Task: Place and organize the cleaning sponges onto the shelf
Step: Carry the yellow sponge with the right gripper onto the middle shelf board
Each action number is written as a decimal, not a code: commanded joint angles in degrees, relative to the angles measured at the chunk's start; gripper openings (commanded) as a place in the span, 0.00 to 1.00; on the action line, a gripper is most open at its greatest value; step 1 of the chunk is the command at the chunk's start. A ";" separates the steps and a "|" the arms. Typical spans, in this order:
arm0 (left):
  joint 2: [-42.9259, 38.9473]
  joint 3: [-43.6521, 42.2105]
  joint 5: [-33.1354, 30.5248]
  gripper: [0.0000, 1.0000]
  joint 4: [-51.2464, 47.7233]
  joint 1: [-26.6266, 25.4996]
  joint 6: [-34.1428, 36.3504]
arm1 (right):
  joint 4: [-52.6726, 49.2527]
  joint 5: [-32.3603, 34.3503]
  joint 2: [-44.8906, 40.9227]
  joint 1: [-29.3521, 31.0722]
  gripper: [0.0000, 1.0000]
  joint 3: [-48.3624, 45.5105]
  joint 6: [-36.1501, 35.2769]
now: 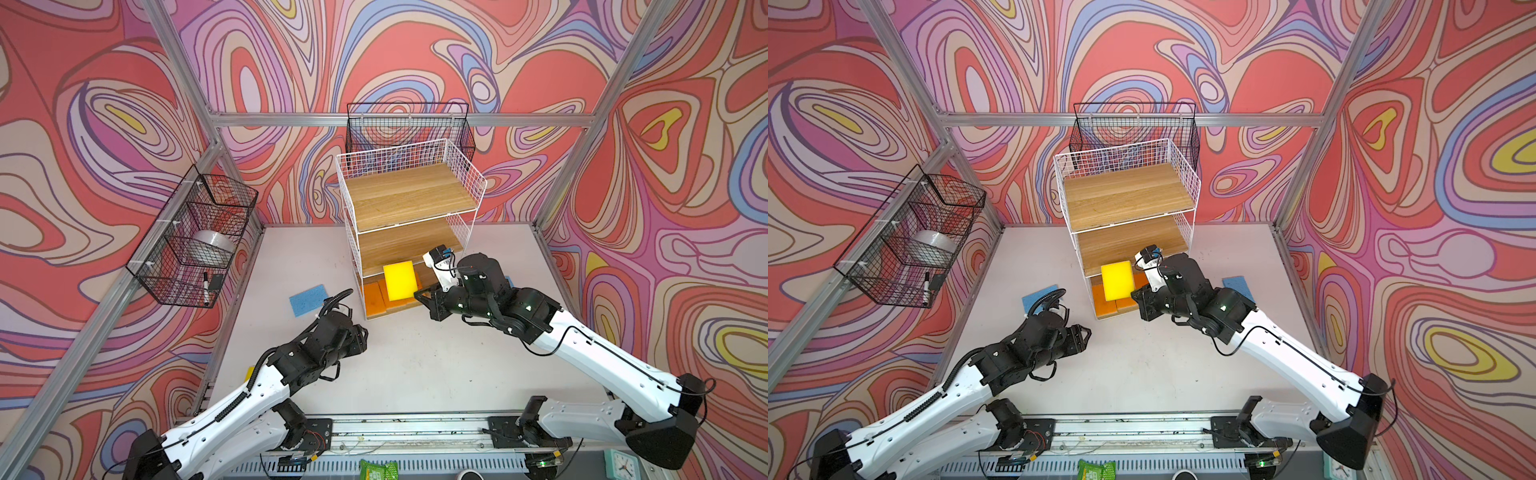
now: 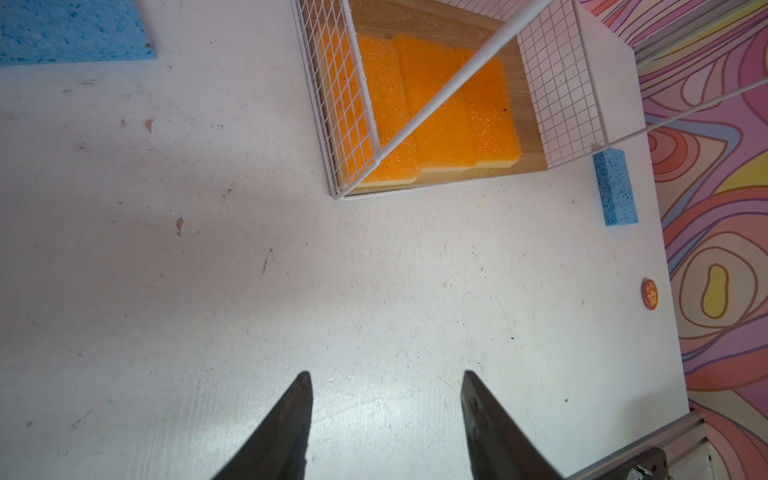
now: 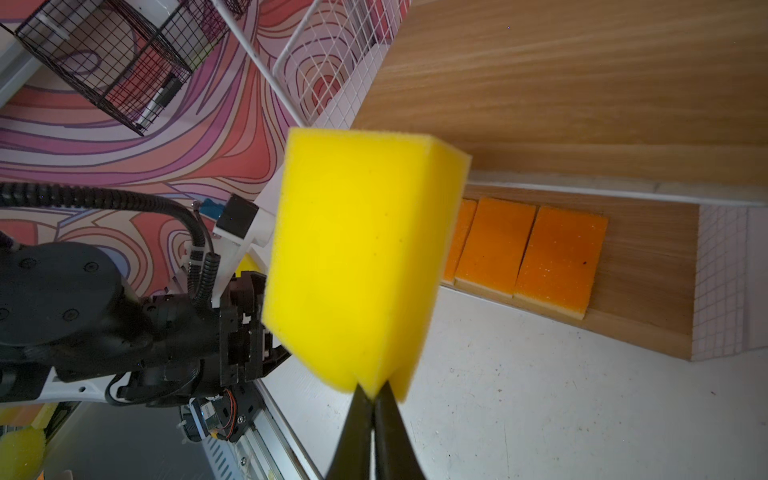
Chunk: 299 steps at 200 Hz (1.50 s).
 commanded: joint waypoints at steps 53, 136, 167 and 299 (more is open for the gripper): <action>-0.06 -0.11 1.65 0.59 2.27 0.74 1.66 | 1.92 -10.31 7.64 -5.33 0.00 7.05 -4.25; -1.29 -1.46 1.03 0.59 1.81 1.09 3.08 | 6.06 -13.20 16.45 -6.56 0.00 12.14 -3.65; -1.47 -1.89 1.07 0.59 1.57 1.40 3.37 | 8.09 -13.98 18.91 -7.03 0.00 13.23 -3.18; 0.23 -2.05 1.75 0.59 2.28 2.30 3.70 | 12.00 -17.39 22.32 -8.06 0.00 13.96 -2.19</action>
